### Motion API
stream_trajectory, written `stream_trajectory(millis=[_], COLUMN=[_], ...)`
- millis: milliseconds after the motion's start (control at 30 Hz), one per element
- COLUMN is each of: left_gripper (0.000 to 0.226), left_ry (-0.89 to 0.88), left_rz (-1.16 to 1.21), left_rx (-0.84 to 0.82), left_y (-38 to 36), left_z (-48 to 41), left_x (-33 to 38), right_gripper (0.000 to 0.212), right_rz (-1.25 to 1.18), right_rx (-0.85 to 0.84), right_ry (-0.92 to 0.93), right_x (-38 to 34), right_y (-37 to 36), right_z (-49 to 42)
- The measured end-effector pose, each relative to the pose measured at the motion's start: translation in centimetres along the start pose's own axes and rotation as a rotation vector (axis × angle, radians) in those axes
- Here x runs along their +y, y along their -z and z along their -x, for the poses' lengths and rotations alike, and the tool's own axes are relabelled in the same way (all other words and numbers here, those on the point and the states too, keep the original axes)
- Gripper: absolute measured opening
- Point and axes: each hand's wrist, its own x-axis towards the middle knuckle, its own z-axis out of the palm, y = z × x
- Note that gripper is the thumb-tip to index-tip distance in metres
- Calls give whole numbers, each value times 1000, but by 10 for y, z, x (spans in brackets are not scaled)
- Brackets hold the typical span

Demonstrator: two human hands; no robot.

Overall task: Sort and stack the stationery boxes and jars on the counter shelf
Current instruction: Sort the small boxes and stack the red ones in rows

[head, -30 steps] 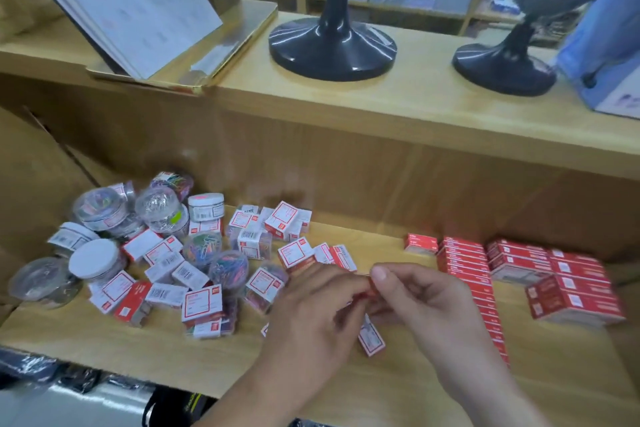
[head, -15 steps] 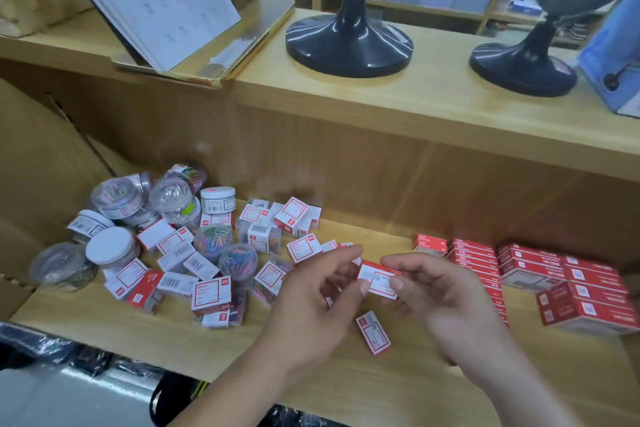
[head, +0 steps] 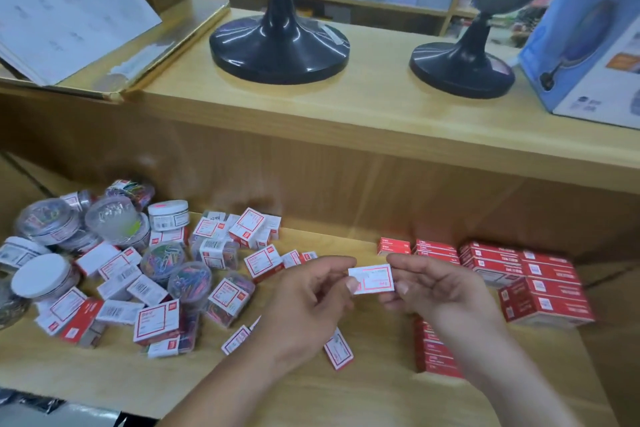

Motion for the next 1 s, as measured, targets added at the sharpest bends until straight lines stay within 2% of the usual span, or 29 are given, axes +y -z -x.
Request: stream_trajectory(millis=[200, 333, 400, 467, 500, 533, 600, 667, 800, 933, 1000], left_gripper=[14, 14, 21, 19, 14, 18, 38, 49, 54, 44, 39], left_ry=[42, 36, -33, -152, -213, -253, -283, -304, -377, -498, -544], left_rz=[115, 137, -113, -474, -648, -804, -990, -1091, -1172, -1161, -1161], left_rx=[6, 6, 72, 113, 93, 61, -6, -25, -16, -3, 28], left_y=[-5, -2, 13, 31, 36, 38, 33, 23, 15, 17, 19], left_z=[-1, 5, 4, 5, 8, 12, 18, 21, 21, 26, 29], left_x=[14, 15, -2, -22, -29, -34, -42, -46, -55, -63, -66], right_gripper=[40, 14, 12, 20, 24, 26, 27, 22, 14, 20, 21], right_rz=[-60, -31, 50, 149, 184, 201, 236, 372, 852, 1243, 1365], right_rx=[36, 19, 51, 60, 54, 51, 53, 52, 67, 79, 91], right_ry=[26, 65, 106, 146, 148, 130, 65, 28, 125, 359, 457], right_x=[3, 7, 14, 19, 20, 21, 18, 15, 12, 18, 25], right_y=[0, -15, -14, -8, -5, -1, 6, 15, 32, 31, 30], right_z=[-7, -8, -12, -17, -19, -22, -29, -40, -60, -70, -76])
